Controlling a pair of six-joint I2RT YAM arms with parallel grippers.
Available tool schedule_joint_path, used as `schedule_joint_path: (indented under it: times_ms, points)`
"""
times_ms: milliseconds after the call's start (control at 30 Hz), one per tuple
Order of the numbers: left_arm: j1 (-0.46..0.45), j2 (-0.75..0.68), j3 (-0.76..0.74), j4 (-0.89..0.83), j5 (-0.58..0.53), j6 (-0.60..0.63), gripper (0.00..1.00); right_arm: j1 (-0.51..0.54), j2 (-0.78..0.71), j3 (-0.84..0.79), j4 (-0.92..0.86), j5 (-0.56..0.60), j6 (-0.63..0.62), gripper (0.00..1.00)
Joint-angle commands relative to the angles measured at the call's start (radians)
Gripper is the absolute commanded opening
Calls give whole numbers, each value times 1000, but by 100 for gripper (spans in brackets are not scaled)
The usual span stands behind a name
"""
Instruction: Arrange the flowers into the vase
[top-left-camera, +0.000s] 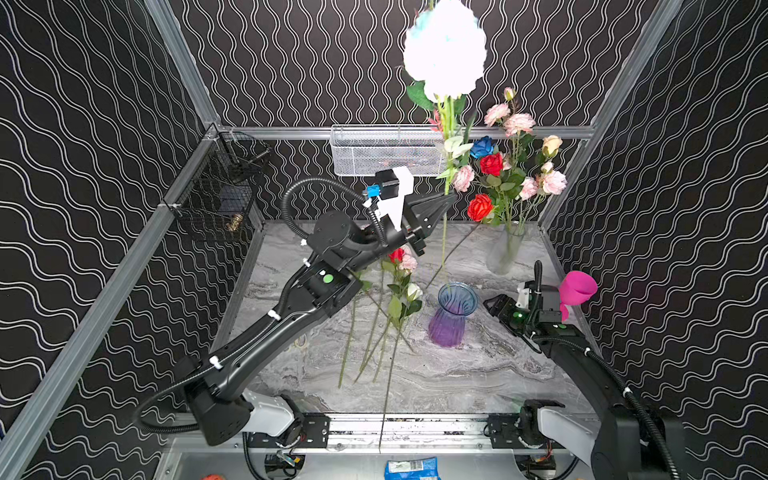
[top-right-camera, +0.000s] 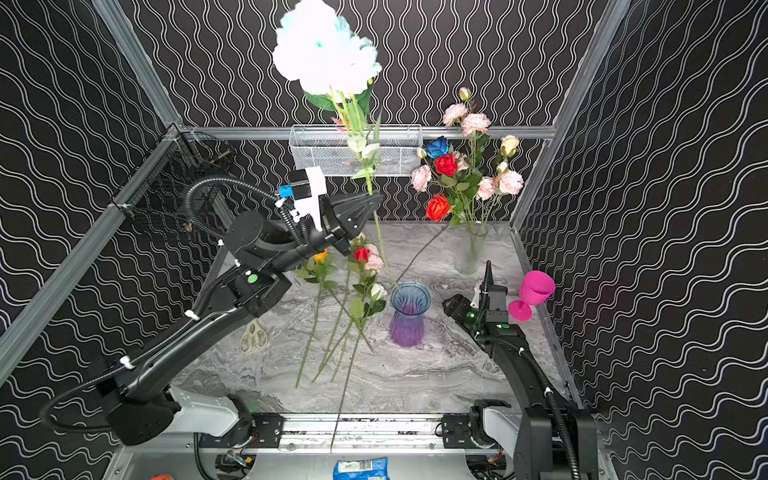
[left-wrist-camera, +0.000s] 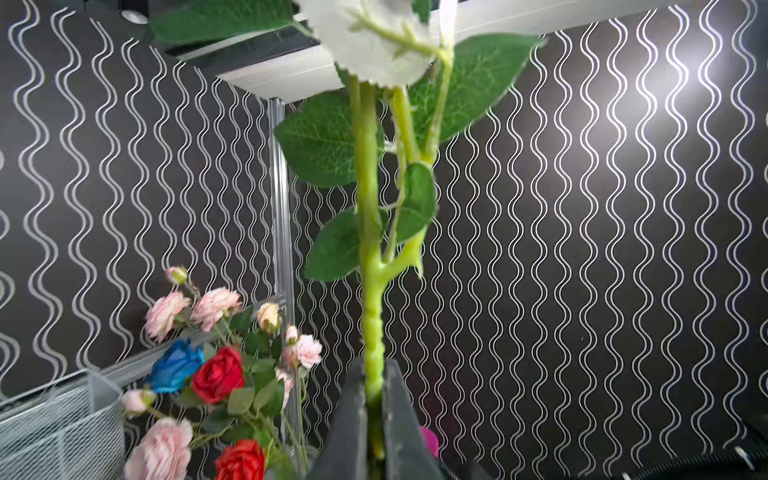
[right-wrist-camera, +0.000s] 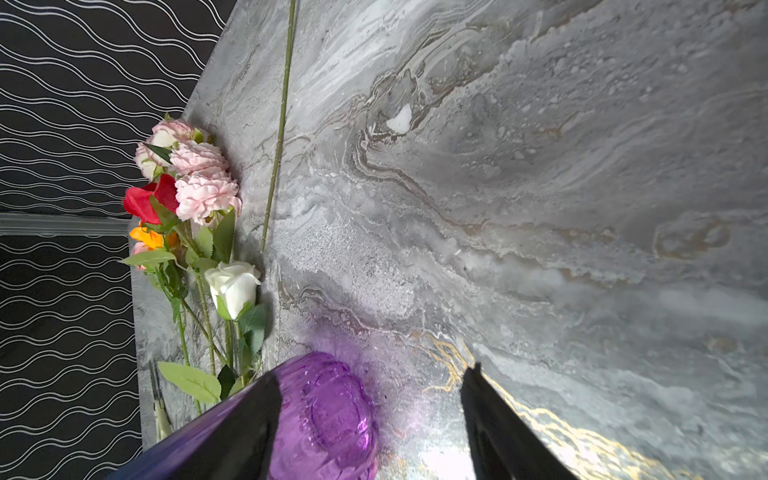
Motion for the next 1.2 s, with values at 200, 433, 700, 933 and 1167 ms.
schedule_joint_path:
  times_ms: [200,433,700,933,1167]
  points:
    - [-77,100,-120,60,-12,88,0,-1,21,-20,64,-33,2,70]
    - [-119,160,-231,70,-40,114,0,-1,34,-26,90,-59,5,71]
    - [-131,217,-303,72,-78,107,14,0,12,17,56,-81,-8,73]
    - [-131,206,-345,76,-95,94,25,0,-38,78,8,-92,-14,74]
    - [-131,172,-374,60,-106,100,31,14,-58,133,-23,-99,-25,74]
